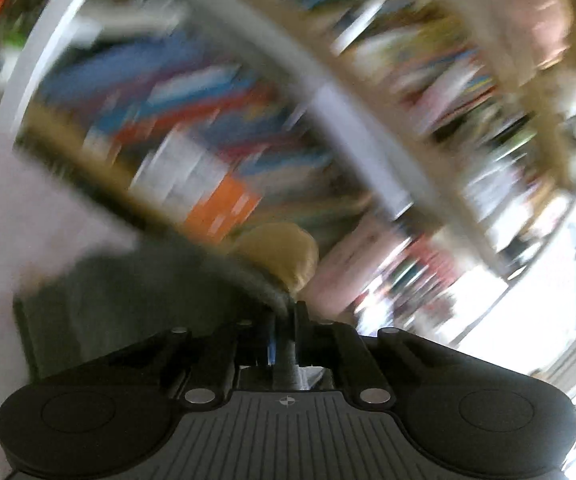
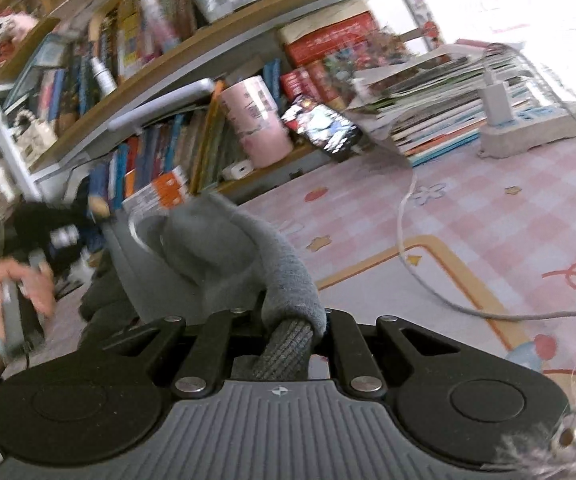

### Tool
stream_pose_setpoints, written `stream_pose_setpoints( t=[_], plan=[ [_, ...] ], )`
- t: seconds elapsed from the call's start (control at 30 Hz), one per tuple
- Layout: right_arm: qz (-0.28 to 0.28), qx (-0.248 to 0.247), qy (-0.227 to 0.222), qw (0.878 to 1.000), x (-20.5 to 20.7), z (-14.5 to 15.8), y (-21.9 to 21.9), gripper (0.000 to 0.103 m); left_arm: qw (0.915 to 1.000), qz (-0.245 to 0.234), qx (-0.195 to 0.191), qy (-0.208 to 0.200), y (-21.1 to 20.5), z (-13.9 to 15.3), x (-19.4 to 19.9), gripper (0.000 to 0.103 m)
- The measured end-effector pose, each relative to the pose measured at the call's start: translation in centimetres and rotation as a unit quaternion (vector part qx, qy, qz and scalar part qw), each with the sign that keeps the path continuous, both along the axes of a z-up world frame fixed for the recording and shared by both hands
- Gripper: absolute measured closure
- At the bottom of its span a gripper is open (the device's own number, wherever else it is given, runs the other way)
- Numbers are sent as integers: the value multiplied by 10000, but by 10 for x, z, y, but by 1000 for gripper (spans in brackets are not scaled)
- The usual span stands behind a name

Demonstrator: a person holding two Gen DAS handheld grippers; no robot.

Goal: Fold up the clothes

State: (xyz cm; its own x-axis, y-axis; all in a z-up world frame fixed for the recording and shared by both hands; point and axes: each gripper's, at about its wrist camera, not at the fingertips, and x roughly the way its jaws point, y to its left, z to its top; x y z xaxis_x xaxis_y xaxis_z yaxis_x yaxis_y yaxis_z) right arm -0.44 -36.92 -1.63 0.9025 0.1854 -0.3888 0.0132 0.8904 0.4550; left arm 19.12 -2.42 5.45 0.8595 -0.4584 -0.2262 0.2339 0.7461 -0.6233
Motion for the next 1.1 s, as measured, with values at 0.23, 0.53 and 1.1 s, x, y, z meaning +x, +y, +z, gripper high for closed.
stream_pose_setpoints(
  t=[0.23,0.53,1.1],
  plan=[
    [569,-176,-82,9982,-2,8,28,94,9807,-620,-628,-1747,56,64,-119,100],
    [-17,-501,-75,9987,-2,12,16,93,9719,-1160,2047,-98,57,-24,-265,95],
    [-132,-682,0,9976,1,6,18,91,9456,182,3226,386,84,-33,-192,22]
  ],
)
